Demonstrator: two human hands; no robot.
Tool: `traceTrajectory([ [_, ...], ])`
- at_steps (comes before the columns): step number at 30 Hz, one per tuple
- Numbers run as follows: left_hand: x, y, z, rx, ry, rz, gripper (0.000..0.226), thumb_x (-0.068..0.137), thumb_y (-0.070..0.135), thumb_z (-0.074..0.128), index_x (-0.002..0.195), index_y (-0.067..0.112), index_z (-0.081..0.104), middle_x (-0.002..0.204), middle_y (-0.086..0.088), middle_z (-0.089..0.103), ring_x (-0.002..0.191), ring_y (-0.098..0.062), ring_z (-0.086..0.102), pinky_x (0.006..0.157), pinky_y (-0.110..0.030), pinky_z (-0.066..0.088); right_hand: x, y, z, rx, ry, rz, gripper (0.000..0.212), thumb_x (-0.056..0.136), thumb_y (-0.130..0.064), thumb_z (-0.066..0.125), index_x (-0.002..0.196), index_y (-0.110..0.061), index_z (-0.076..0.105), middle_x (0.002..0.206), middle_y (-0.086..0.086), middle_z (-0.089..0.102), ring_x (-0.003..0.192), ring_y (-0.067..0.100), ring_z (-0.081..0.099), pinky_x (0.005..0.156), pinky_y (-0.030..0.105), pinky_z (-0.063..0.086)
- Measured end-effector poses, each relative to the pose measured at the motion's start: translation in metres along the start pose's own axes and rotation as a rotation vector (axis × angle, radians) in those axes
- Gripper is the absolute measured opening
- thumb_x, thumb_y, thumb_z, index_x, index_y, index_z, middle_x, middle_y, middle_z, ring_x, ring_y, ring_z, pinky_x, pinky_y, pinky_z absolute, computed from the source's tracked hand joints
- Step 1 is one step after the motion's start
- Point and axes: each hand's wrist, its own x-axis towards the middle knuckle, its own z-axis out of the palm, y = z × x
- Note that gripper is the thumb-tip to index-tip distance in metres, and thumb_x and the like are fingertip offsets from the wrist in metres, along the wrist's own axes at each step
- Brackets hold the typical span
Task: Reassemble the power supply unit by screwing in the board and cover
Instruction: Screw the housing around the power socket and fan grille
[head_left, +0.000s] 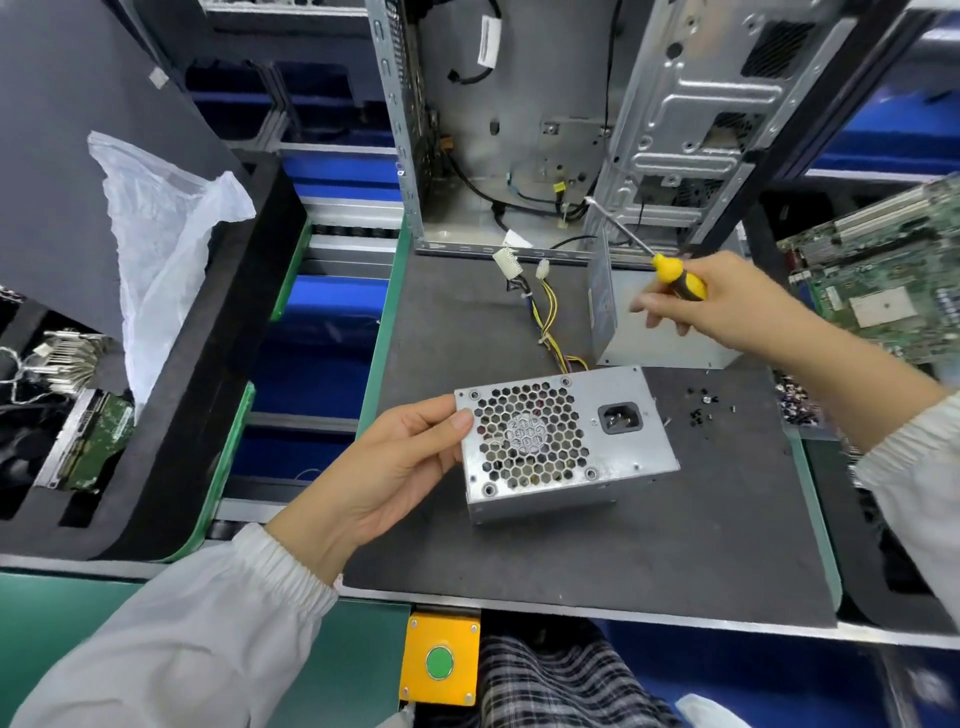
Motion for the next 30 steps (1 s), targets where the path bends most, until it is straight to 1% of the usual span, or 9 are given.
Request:
traceTrajectory([
  [2,0.0,0.0,0.0,0.005,-0.005,0.008,0.032,0.095,0.011,0.051,0.123,0.003,0.066,0.131,-0.018,0.062,0.124,-0.028,0.058,0.098,-0.03,0.05,-0.024,0.04,0.006,-0.004,0.124,0.121,0.016,0.089,-0.027,0.065,0.088,-0.013,0.073,0.073,-0.001,0.069,0.059,0.017,0.057,0.056,0.029,0.046],
  [5,-0.001,0.0,0.0,0.0,-0.009,0.007,0.033,0.095,0.013,0.053,0.123,0.004,0.066,0.132,-0.018,0.061,0.125,-0.027,0.057,0.098,-0.029,0.05,-0.06,0.088,0.037,-0.036,0.152,0.273,0.008,0.082,-0.025,0.073,0.083,-0.017,0.074,0.078,0.006,0.071,0.073,0.021,0.062,0.064,0.036,0.047],
  [7,-0.001,0.0,0.001,0.006,-0.007,0.01,0.033,0.095,0.014,0.054,0.124,0.004,0.066,0.133,-0.018,0.061,0.125,-0.027,0.057,0.099,-0.029,0.049,-0.073,0.105,0.055,-0.043,0.181,0.29,0.003,0.08,-0.023,0.075,0.082,-0.023,0.073,0.084,0.004,0.071,0.083,0.024,0.063,0.072,0.04,0.049],
  [10,-0.002,0.0,0.003,0.017,0.016,0.003,0.032,0.096,0.012,0.05,0.123,0.005,0.067,0.132,-0.018,0.061,0.125,-0.028,0.058,0.098,-0.03,0.05,-0.076,0.116,0.068,-0.042,0.278,0.267,0.009,0.079,-0.022,0.076,0.084,-0.028,0.071,0.086,0.003,0.066,0.086,0.025,0.061,0.076,0.043,0.048],
  [13,-0.002,0.0,0.004,0.014,0.04,0.002,0.033,0.095,0.011,0.049,0.121,0.004,0.068,0.131,-0.018,0.062,0.123,-0.028,0.059,0.098,-0.03,0.051,-0.071,0.107,0.077,-0.025,0.33,0.135,0.01,0.078,-0.022,0.076,0.084,-0.03,0.072,0.085,-0.006,0.063,0.082,0.017,0.061,0.073,0.041,0.049],
  [16,-0.003,0.001,0.005,0.007,0.055,-0.004,0.032,0.094,0.01,0.05,0.119,0.004,0.068,0.13,-0.019,0.063,0.122,-0.028,0.059,0.098,-0.03,0.051,-0.061,0.096,0.084,-0.075,0.273,0.076,0.008,0.078,-0.026,0.076,0.085,-0.026,0.073,0.085,-0.009,0.06,0.082,0.016,0.059,0.069,0.037,0.047],
  [21,-0.004,0.0,0.005,-0.011,0.059,0.0,0.032,0.094,0.01,0.051,0.119,0.002,0.068,0.129,-0.019,0.063,0.122,-0.028,0.06,0.096,-0.03,0.052,-0.057,0.097,0.091,-0.231,0.215,0.139,0.017,0.081,-0.033,0.072,0.087,-0.017,0.069,0.085,-0.004,0.056,0.083,0.023,0.056,0.061,0.032,0.037],
  [26,-0.004,-0.001,0.004,-0.043,0.051,0.013,0.031,0.095,0.009,0.052,0.12,0.002,0.068,0.13,-0.019,0.062,0.122,-0.027,0.06,0.097,-0.03,0.051,-0.062,0.094,0.098,-0.256,0.312,0.178,0.025,0.082,-0.036,0.071,0.078,-0.013,0.062,0.074,-0.002,0.047,0.076,0.031,0.055,0.056,0.032,0.031],
  [30,-0.004,-0.003,0.002,-0.027,0.033,0.021,0.031,0.093,0.015,0.057,0.12,0.004,0.068,0.129,-0.018,0.063,0.119,-0.026,0.061,0.098,-0.031,0.051,-0.07,0.084,0.105,-0.18,0.371,0.28,0.028,0.085,-0.033,0.067,0.075,-0.009,0.057,0.07,0.005,0.054,0.075,0.034,0.055,0.056,0.035,0.033],
])
